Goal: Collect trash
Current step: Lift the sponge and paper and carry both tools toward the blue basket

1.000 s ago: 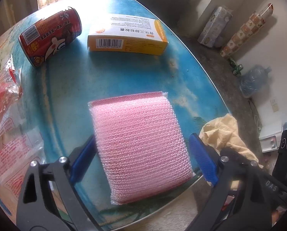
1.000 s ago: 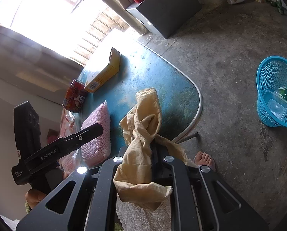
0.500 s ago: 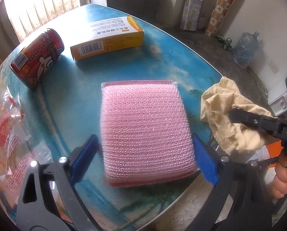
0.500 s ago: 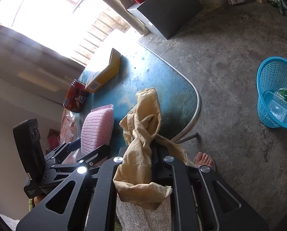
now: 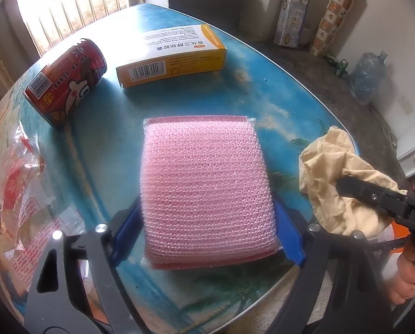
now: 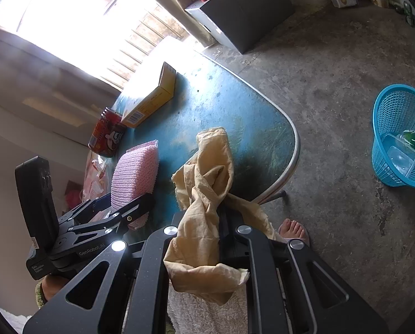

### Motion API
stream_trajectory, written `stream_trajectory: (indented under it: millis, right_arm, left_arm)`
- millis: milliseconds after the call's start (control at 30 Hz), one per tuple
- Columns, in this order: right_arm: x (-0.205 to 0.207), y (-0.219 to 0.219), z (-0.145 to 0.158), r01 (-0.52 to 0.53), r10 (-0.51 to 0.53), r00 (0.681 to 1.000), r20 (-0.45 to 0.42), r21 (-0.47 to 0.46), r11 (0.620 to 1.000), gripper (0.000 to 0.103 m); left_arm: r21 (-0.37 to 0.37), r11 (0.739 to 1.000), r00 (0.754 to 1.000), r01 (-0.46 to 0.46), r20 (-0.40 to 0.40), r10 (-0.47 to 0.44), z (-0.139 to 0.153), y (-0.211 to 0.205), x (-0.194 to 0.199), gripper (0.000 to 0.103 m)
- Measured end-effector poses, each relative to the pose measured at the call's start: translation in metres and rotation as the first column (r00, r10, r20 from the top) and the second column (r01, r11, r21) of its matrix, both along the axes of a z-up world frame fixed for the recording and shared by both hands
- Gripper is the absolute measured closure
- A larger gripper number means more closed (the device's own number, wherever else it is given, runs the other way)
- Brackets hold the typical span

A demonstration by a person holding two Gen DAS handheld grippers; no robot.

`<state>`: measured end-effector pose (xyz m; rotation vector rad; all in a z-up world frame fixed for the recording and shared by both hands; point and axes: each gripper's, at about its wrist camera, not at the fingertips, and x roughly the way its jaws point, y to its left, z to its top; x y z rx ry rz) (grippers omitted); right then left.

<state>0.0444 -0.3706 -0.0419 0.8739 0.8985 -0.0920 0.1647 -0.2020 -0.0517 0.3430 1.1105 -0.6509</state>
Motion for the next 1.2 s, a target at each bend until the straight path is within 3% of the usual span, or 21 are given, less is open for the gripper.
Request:
stream_trajectory:
  millis: [1200]
  right_arm:
    - [-0.01, 0.001, 0.027, 0.01, -0.007, 0.999, 0.053, -0.05, 0.999, 0.092]
  left_arm:
    - [-0.015, 0.999, 0.99, 0.038, 0.137, -0.035, 0.043, 0.01, -0.037, 0.026]
